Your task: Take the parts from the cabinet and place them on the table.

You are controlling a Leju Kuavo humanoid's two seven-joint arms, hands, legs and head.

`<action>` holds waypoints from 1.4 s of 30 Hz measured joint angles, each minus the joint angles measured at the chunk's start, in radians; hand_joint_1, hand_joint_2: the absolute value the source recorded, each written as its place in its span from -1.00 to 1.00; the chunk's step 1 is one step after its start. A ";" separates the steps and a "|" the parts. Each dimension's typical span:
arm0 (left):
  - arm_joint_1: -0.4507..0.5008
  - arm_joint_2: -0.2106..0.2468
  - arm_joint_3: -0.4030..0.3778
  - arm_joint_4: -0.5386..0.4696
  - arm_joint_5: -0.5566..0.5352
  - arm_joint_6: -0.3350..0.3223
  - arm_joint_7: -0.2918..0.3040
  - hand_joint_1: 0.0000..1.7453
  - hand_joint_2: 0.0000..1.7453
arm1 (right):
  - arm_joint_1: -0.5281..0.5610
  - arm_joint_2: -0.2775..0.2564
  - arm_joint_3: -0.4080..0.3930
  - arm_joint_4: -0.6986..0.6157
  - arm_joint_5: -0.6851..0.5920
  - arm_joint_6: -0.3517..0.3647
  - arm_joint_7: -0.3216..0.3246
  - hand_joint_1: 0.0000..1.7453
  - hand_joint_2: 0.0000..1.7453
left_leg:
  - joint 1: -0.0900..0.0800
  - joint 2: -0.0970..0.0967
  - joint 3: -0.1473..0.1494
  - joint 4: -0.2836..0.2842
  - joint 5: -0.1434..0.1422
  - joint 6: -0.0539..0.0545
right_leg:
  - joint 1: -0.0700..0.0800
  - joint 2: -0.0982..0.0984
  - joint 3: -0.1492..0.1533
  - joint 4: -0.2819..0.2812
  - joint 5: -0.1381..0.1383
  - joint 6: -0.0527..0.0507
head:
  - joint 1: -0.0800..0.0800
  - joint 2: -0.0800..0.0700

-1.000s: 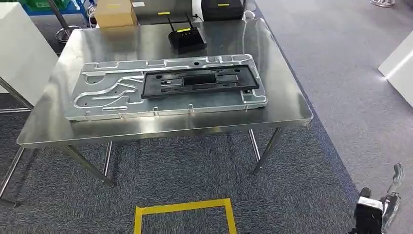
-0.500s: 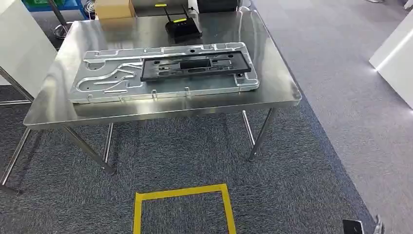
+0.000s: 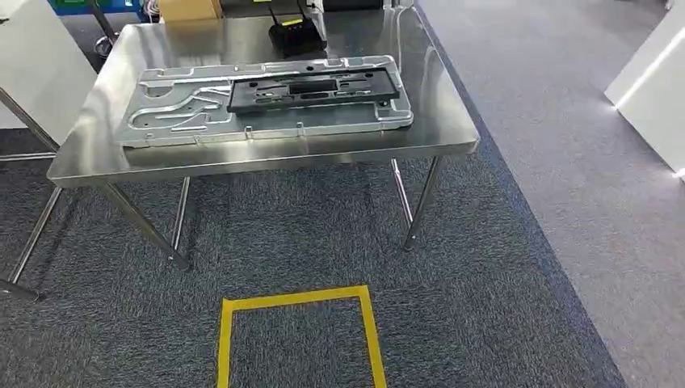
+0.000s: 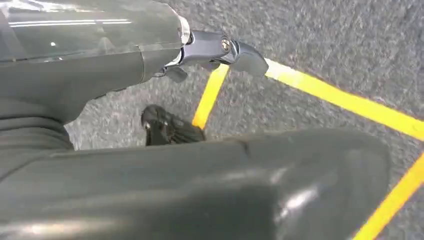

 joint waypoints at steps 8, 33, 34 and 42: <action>0.011 -0.019 0.010 0.000 -0.002 0.020 0.017 -1.00 -1.00 | -0.007 0.006 0.010 0.032 0.021 0.090 0.055 -1.00 -1.00 | 0.007 0.008 -0.104 -0.003 0.099 0.024 | -0.021 0.009 -0.073 0.303 -0.229 0.045 | 0.000 0.000; 0.003 -0.033 -0.027 0.000 -0.004 -0.017 0.005 -1.00 -1.00 | -0.003 0.018 0.013 0.047 0.035 0.110 0.100 -1.00 -1.00 | 0.010 0.000 0.001 -0.012 0.009 0.008 | -0.007 0.006 -0.011 -0.001 0.019 0.026 | 0.000 0.000; 0.002 -0.035 -0.028 0.001 -0.005 -0.016 0.007 -1.00 -1.00 | -0.003 0.018 0.013 0.047 0.035 0.110 0.100 -1.00 -1.00 | 0.012 0.006 -0.010 -0.012 0.021 0.016 | -0.013 0.011 -0.022 0.017 -0.011 0.029 | 0.000 0.000; 0.005 -0.035 -0.029 0.002 -0.003 -0.018 0.027 -1.00 -1.00 | -0.002 0.019 0.013 0.049 0.034 0.114 0.096 -1.00 -1.00 | 0.007 0.007 -0.111 0.014 0.084 0.019 | -0.019 0.011 0.047 0.138 -0.097 0.038 | 0.000 0.000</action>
